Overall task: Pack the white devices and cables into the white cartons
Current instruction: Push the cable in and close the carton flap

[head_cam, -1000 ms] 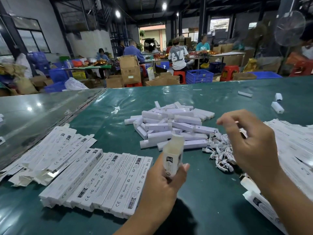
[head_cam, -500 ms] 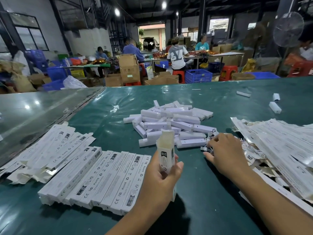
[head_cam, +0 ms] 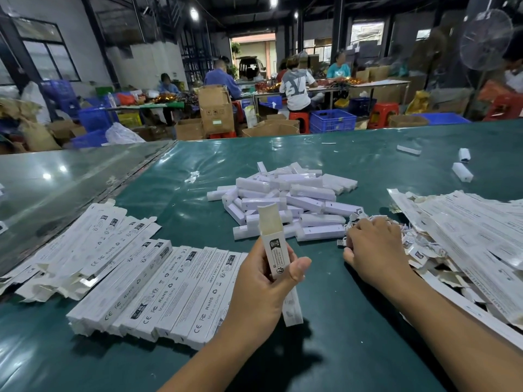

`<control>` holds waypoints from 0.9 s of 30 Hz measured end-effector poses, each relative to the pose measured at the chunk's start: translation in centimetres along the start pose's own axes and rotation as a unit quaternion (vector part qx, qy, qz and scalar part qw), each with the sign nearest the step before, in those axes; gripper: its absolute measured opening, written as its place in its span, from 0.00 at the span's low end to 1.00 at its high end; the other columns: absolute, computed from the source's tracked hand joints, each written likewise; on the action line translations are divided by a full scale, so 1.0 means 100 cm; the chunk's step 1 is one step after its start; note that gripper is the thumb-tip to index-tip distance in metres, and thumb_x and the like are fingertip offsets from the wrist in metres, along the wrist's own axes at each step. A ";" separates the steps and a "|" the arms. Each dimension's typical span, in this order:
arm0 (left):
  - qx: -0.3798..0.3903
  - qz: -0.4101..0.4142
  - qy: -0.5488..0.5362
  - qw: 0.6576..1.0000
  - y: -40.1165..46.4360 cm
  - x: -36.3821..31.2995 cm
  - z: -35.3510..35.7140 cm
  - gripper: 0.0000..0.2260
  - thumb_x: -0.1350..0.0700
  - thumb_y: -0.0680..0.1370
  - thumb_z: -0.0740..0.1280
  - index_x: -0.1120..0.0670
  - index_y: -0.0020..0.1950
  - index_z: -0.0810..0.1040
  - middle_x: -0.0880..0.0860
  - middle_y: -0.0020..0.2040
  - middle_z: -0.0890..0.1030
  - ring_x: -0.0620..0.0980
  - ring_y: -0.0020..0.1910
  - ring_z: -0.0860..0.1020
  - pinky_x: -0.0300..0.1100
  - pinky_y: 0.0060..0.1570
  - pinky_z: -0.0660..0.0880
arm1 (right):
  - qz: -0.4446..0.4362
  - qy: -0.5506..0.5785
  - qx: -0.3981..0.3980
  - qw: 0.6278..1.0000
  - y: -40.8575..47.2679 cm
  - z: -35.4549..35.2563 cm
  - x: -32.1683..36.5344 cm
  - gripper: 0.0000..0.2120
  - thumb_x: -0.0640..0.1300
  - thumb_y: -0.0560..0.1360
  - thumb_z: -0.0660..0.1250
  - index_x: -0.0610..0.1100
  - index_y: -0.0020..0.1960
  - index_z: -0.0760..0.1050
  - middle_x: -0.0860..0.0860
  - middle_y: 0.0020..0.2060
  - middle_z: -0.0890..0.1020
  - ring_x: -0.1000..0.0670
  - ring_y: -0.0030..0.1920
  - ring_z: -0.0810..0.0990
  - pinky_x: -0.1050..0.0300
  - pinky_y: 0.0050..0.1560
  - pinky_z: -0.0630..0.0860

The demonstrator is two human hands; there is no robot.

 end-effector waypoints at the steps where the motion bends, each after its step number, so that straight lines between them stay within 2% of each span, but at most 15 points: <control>1: 0.005 -0.005 0.005 1.000 0.000 0.001 0.001 0.14 0.38 0.71 0.74 0.45 0.46 0.77 0.55 0.42 0.80 0.62 0.44 0.80 0.55 0.49 0.81 | 0.002 0.008 -0.004 1.000 0.000 0.000 0.000 0.10 0.51 0.77 0.62 0.51 0.55 0.75 0.53 0.56 0.78 0.45 0.59 0.72 0.49 0.60 0.65; 4: 0.017 -0.017 0.017 1.000 -0.001 0.005 0.002 0.15 0.36 0.71 0.74 0.44 0.47 0.77 0.54 0.43 0.80 0.59 0.46 0.81 0.56 0.51 0.81 | 0.018 0.073 -0.019 0.997 0.002 -0.002 -0.002 0.13 0.49 0.74 0.65 0.51 0.58 0.70 0.53 0.52 0.81 0.45 0.56 0.73 0.48 0.57 0.64; 6: 0.022 -0.014 0.032 0.999 -0.001 0.008 0.002 0.16 0.35 0.71 0.73 0.44 0.49 0.77 0.52 0.44 0.81 0.55 0.47 0.82 0.54 0.53 0.82 | 0.022 0.101 -0.013 0.995 0.003 -0.002 -0.002 0.14 0.49 0.74 0.66 0.52 0.60 0.71 0.53 0.52 0.82 0.45 0.56 0.73 0.49 0.57 0.63; 9: 0.029 -0.011 0.050 0.998 -0.002 0.008 0.002 0.17 0.33 0.72 0.72 0.43 0.50 0.76 0.49 0.45 0.80 0.52 0.47 0.82 0.53 0.53 0.82 | 0.018 0.074 -0.012 0.997 0.004 -0.002 0.000 0.08 0.52 0.76 0.65 0.55 0.55 0.76 0.55 0.53 0.82 0.45 0.58 0.74 0.49 0.57 0.63; 12: 0.029 -0.010 0.052 0.998 -0.003 0.007 0.003 0.17 0.33 0.72 0.71 0.43 0.50 0.76 0.49 0.45 0.80 0.52 0.47 0.82 0.53 0.52 0.82 | 0.023 0.099 -0.016 0.995 0.004 -0.001 -0.001 0.05 0.55 0.77 0.66 0.56 0.52 0.77 0.55 0.51 0.83 0.45 0.59 0.74 0.49 0.58 0.62; 14: 0.032 -0.013 0.044 0.998 -0.003 0.007 0.004 0.15 0.34 0.72 0.71 0.42 0.50 0.76 0.49 0.45 0.80 0.53 0.47 0.82 0.53 0.52 0.82 | 0.020 0.126 -0.034 0.991 0.002 -0.003 -0.002 0.04 0.53 0.78 0.67 0.55 0.50 0.76 0.55 0.49 0.83 0.45 0.56 0.75 0.49 0.56 0.62; 16: 0.053 -0.026 0.029 0.998 -0.004 0.009 0.006 0.12 0.37 0.73 0.71 0.41 0.50 0.76 0.47 0.43 0.79 0.51 0.45 0.81 0.48 0.52 0.82 | 0.023 0.184 -0.078 0.980 0.000 -0.011 -0.006 0.03 0.50 0.79 0.66 0.52 0.49 0.75 0.53 0.43 0.83 0.44 0.51 0.78 0.50 0.51 0.62; 17: 0.071 -0.030 0.020 0.997 -0.005 0.009 0.008 0.10 0.40 0.73 0.71 0.40 0.50 0.75 0.45 0.40 0.78 0.46 0.42 0.79 0.42 0.51 0.81 | 0.027 0.231 -0.103 0.967 -0.001 -0.017 -0.009 0.04 0.49 0.79 0.66 0.50 0.47 0.74 0.52 0.40 0.82 0.44 0.47 0.79 0.50 0.49 0.64; 18: 0.084 -0.028 0.014 0.996 -0.007 0.009 0.010 0.09 0.42 0.73 0.71 0.41 0.49 0.75 0.43 0.38 0.77 0.43 0.39 0.77 0.35 0.47 0.78 | 0.029 0.298 -0.117 0.947 -0.004 -0.023 -0.013 0.05 0.47 0.79 0.66 0.48 0.46 0.74 0.51 0.37 0.82 0.44 0.42 0.79 0.50 0.46 0.68; 20: 0.075 -0.026 0.014 0.997 -0.008 0.010 0.011 0.09 0.43 0.73 0.71 0.43 0.49 0.76 0.44 0.37 0.76 0.42 0.37 0.75 0.35 0.43 0.75 | 0.027 0.473 -0.084 0.877 -0.009 -0.036 -0.020 0.06 0.44 0.78 0.68 0.46 0.42 0.75 0.51 0.32 0.82 0.49 0.33 0.77 0.53 0.38 0.72; 22: 0.044 -0.032 0.013 0.998 -0.006 0.008 0.009 0.09 0.42 0.72 0.71 0.44 0.47 0.78 0.48 0.37 0.79 0.47 0.37 0.78 0.40 0.43 0.78 | -0.019 0.627 0.020 0.778 -0.020 -0.052 -0.015 0.09 0.39 0.78 0.68 0.45 0.39 0.77 0.49 0.30 0.81 0.52 0.28 0.73 0.60 0.32 0.69; 24: 0.028 -0.041 -0.024 0.998 -0.003 0.007 0.006 0.06 0.46 0.74 0.72 0.47 0.45 0.80 0.49 0.35 0.80 0.46 0.35 0.79 0.36 0.40 0.77 | -0.079 0.716 0.108 0.685 -0.033 -0.064 -0.004 0.14 0.34 0.79 0.66 0.46 0.38 0.78 0.46 0.30 0.80 0.52 0.26 0.69 0.64 0.29 0.67; 25: 0.027 -0.048 -0.044 0.998 -0.002 0.006 0.005 0.06 0.47 0.74 0.71 0.49 0.45 0.80 0.50 0.34 0.80 0.45 0.34 0.78 0.36 0.41 0.76 | -0.101 0.736 0.131 0.656 -0.037 -0.069 0.000 0.14 0.33 0.79 0.66 0.46 0.38 0.79 0.44 0.30 0.79 0.51 0.26 0.68 0.65 0.29 0.67; 27: 0.031 -0.060 -0.072 0.995 -0.002 0.006 0.003 0.12 0.46 0.75 0.72 0.53 0.48 0.81 0.52 0.35 0.81 0.48 0.35 0.78 0.40 0.44 0.77 | -0.135 0.746 0.156 0.633 -0.042 -0.076 0.006 0.09 0.34 0.77 0.68 0.44 0.40 0.78 0.42 0.31 0.80 0.50 0.26 0.69 0.66 0.29 0.68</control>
Point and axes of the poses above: each hand's wrist, its own y-axis towards the middle knuckle, its own z-axis out of the palm, x = y × z, the point moved 2 cm from there along y, towards the middle knuckle
